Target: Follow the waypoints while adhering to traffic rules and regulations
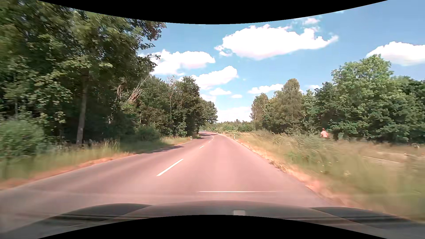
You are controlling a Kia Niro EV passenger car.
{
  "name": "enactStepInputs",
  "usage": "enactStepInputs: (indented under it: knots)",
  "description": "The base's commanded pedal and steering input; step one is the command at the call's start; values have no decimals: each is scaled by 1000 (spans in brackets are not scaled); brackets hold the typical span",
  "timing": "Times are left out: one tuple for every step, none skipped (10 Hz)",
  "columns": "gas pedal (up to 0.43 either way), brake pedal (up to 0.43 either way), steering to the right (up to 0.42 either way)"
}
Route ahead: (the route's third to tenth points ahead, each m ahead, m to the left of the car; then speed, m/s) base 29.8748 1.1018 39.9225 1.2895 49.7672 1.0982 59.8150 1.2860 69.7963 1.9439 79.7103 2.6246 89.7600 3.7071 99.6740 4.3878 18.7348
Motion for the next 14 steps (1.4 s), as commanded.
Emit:
enactStepInputs:
  knots:
    - [177,0,-4]
    - [189,0,-3]
    - [189,0,-3]
    - [189,0,-1]
    - [189,0,-1]
    - [189,0,0]
    - [189,0,0]
    - [189,0,0]
    - [189,0,0]
    - [189,0,0]
    - [189,0,0]
    - [189,0,0]
    - [189,0,0]
    - [189,0,0]
